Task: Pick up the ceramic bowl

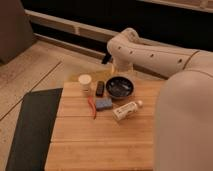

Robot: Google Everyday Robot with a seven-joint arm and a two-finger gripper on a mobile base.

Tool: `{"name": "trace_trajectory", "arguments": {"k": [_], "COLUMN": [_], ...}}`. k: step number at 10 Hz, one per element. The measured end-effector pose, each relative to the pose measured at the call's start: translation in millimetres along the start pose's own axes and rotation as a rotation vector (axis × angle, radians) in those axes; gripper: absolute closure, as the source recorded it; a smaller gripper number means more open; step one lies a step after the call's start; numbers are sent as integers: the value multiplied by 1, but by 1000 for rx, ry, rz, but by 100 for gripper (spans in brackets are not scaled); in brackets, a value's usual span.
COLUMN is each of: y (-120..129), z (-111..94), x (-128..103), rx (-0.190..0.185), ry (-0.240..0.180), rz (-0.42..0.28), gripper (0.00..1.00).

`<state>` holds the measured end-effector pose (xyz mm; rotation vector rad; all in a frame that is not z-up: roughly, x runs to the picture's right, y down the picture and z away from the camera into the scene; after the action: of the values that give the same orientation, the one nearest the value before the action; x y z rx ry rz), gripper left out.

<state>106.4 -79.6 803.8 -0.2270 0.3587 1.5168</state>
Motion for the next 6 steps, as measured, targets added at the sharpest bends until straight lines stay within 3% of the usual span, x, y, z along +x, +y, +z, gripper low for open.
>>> {"name": "trace_trajectory", "arguments": {"k": [3, 6], "y": [-35, -73], "z": [29, 53], "x": [-11, -7], "rx": [13, 25], "ry": [44, 80], "rz": [15, 90], "gripper": [35, 35]}}
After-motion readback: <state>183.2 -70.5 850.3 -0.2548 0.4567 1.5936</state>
